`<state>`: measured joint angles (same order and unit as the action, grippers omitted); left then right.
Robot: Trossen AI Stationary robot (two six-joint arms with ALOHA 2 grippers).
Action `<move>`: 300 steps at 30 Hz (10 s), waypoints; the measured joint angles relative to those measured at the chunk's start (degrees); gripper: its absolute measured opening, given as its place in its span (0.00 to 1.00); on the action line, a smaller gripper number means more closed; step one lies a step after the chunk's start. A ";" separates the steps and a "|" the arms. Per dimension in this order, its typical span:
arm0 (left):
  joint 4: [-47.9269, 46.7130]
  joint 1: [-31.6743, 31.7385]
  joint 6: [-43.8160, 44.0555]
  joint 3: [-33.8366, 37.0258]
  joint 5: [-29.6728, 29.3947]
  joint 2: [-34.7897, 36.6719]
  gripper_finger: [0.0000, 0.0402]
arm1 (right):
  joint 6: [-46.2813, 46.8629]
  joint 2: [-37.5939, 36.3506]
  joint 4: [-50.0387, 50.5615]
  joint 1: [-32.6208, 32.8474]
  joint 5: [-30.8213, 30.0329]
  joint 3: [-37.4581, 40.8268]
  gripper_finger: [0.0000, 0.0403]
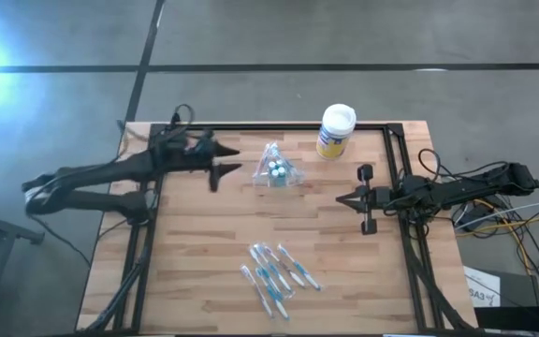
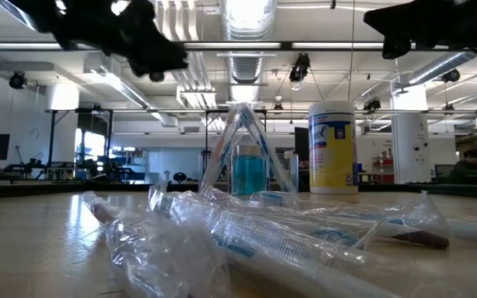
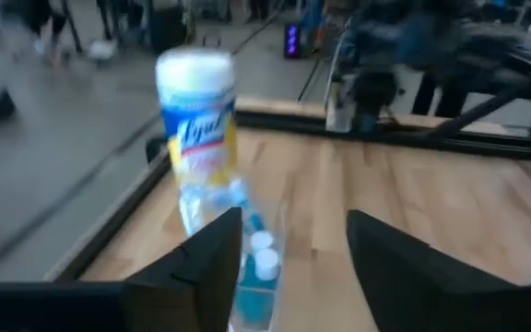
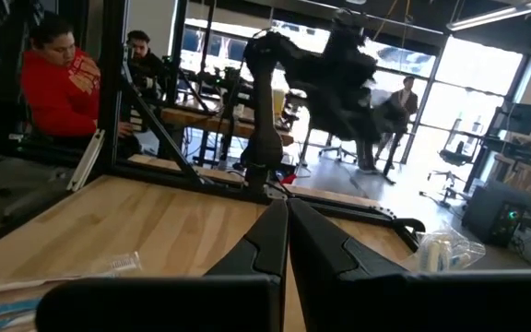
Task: Pick & Place toothbrushing station
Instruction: Put the blue toothbrush into the transparent organizer, then put the top violet toothbrush into the transparent organizer
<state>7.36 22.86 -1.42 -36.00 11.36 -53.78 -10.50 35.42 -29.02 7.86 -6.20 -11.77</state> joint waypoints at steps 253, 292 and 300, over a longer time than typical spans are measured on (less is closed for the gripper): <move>0.56 -11.66 13.17 31.55 -7.56 39.08 0.03 | 17.92 68.21 -36.66 -27.28 0.00 -18.14 0.07; -0.70 -11.66 13.17 31.58 -0.44 39.06 0.03 | 14.48 -12.50 13.14 -11.82 0.00 0.37 0.10; -0.70 -11.66 14.03 31.59 -0.45 39.06 0.03 | 13.51 -18.96 12.01 -11.87 -0.02 5.85 0.02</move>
<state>6.66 11.20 12.62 -4.40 10.91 -14.72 3.01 16.46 -17.01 -4.01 -6.22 -5.92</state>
